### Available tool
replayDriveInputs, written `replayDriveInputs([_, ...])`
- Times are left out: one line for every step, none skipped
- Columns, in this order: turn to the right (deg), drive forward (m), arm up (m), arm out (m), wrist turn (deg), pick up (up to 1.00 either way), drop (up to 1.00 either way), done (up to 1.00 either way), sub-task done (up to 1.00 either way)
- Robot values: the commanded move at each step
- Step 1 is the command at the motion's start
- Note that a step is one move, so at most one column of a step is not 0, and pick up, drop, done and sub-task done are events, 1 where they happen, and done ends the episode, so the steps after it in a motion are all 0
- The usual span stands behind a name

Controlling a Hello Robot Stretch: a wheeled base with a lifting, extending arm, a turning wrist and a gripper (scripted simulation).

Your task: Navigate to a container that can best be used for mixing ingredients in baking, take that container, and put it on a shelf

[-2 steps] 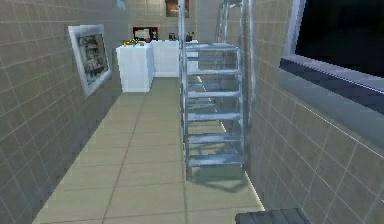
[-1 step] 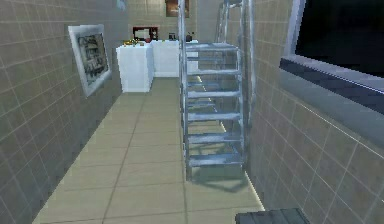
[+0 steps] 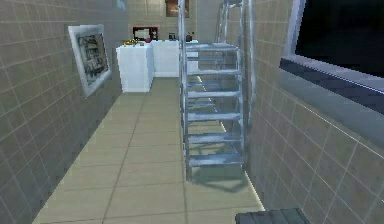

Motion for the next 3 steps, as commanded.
replayDriveInputs([0.0,0.0,0.1,0.0,0.0,0.0,0.0,0.0,0.0])
replayDriveInputs([0.0,0.0,0.0,-0.08,0.0,0.0,0.0,0.0,0.0])
replayDriveInputs([0.0,0.0,0.0,0.0,0.0,0.0,0.0,1.0,0.0])
